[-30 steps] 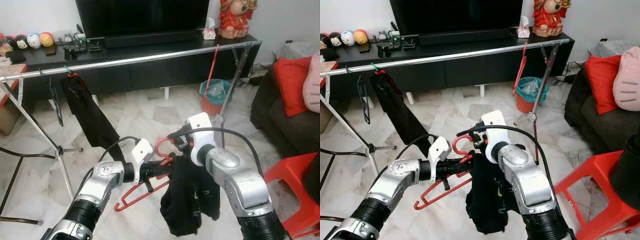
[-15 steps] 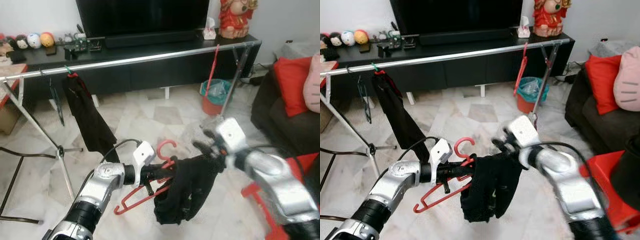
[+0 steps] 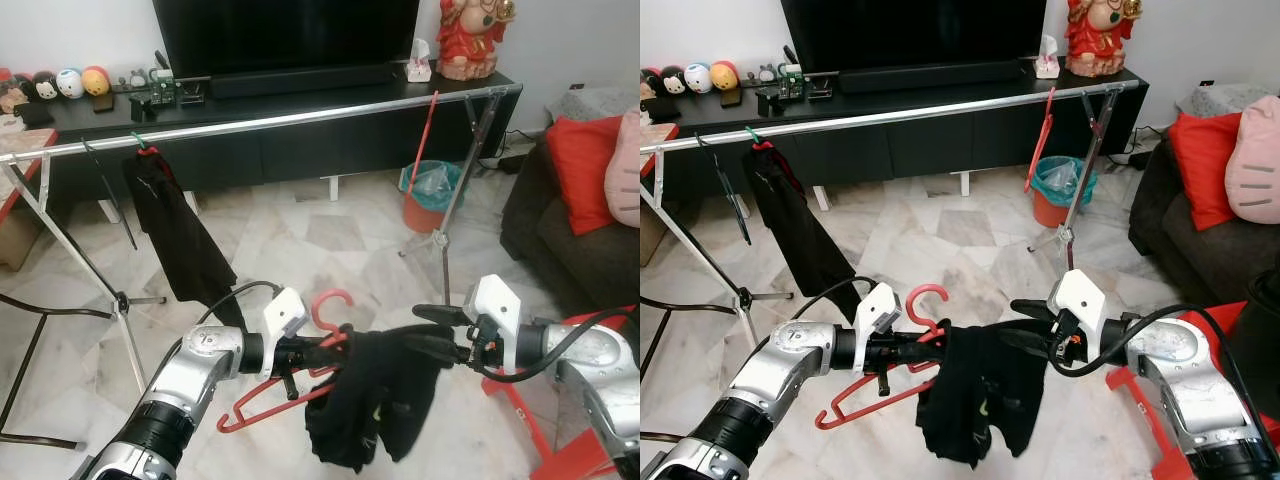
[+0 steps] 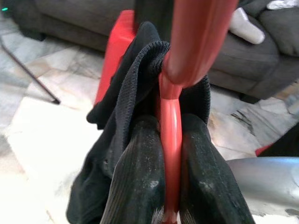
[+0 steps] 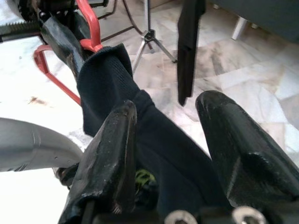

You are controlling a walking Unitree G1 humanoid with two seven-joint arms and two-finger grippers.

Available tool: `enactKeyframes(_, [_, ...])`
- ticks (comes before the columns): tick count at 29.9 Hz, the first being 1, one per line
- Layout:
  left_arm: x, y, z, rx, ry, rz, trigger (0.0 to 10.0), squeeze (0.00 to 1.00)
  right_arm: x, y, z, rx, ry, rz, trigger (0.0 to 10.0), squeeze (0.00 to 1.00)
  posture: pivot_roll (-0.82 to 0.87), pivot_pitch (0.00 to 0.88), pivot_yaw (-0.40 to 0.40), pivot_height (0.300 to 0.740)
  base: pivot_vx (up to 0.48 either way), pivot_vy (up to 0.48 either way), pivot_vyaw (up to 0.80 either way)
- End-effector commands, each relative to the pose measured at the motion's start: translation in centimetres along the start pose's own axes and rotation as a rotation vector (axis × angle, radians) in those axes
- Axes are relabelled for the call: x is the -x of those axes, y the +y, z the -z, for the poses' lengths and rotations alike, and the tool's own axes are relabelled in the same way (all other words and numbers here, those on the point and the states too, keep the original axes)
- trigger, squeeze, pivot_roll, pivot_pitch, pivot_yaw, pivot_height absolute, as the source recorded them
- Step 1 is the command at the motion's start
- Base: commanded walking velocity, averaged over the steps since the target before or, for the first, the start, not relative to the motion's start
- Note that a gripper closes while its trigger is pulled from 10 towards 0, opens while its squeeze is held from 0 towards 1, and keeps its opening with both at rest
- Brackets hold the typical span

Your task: Hang hanger

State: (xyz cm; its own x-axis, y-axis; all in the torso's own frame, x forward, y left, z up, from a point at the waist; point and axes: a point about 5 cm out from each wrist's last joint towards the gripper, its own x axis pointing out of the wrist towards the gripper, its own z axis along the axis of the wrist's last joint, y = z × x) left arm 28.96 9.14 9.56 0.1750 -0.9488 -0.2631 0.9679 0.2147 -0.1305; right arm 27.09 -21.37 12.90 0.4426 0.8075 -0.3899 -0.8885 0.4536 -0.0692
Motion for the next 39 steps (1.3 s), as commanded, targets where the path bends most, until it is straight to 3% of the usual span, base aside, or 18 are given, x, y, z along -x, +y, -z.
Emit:
enactKeyframes(1, [0.1,-0.1,-1.1,-0.039,-0.022,0.036,10.0,0.00,-0.1,-0.3,0.2,0.006,0.007,-0.028,10.0,0.00,-0.02,0.003,0.021,0.740,0.000,0.000,0.00])
enactKeyframes(16, [0.0,-1.0,-2.0,-0.069,-0.021,0.139,10.0,0.00,-1.2,0.3,-0.3,-0.053,-0.130,-0.234,10.0,0.00,-0.01,0.000,-0.003,0.740,0.000,0.000,0.00])
enactKeyframes(23, [-0.3,-1.3,-2.2,-0.072,-0.017,0.156,10.0,0.00,-1.1,0.9,0.1,-0.077,-0.115,-0.323,10.0,0.00,-0.01,0.000,-0.008,0.740,0.000,0.000,0.00])
enactKeyframes(25, [-0.4,-1.4,-2.1,-0.072,-0.015,0.158,10.0,0.00,-0.9,1.1,0.3,-0.065,-0.099,-0.341,10.0,0.64,-0.01,0.000,-0.007,0.740,0.000,0.000,0.00])
enactKeyframes(27, [-0.4,-1.4,-2.1,-0.072,-0.015,0.158,10.0,0.00,-0.9,1.1,0.3,-0.063,-0.097,-0.342,10.0,0.64,-0.01,0.000,-0.008,0.740,0.000,0.000,0.00])
enactKeyframes(28, [-0.4,-1.4,-2.0,-0.072,-0.013,0.157,10.0,0.00,-0.7,0.9,0.6,-0.023,-0.072,-0.327,10.0,0.98,-0.01,0.000,-0.009,0.740,0.000,0.000,0.00])
enactKeyframes(29, [-0.4,-1.4,-2.0,-0.073,-0.012,0.157,10.0,0.00,-0.6,0.8,0.7,-0.007,-0.064,-0.320,10.0,0.96,-0.01,0.000,-0.009,0.740,0.000,0.000,0.00])
enactKeyframes(30, [-0.4,-1.4,-2.0,-0.073,-0.012,0.156,10.0,0.00,-0.5,0.8,0.7,0.013,-0.060,-0.316,10.0,0.49,-0.01,0.000,-0.010,0.740,0.000,0.000,0.00])
enactKeyframes(31, [-0.4,-1.4,-2.0,-0.073,-0.012,0.156,10.0,0.00,-0.5,0.7,0.7,0.024,-0.060,-0.315,10.0,0.49,-0.01,0.000,-0.010,0.740,0.000,0.000,0.00])
enactKeyframes(32, [-0.5,-1.4,-2.0,-0.074,-0.013,0.156,10.0,0.00,-0.4,0.7,0.8,0.022,-0.058,-0.320,10.0,0.00,-0.01,0.000,-0.010,0.740,0.000,0.000,0.00])
enactKeyframes(39, [-0.5,-1.5,-2.1,-0.078,-0.010,0.158,10.0,0.00,-1.0,0.2,1.1,0.112,-0.005,-0.286,10.0,0.00,-0.01,0.000,-0.014,0.740,0.000,0.000,0.00])
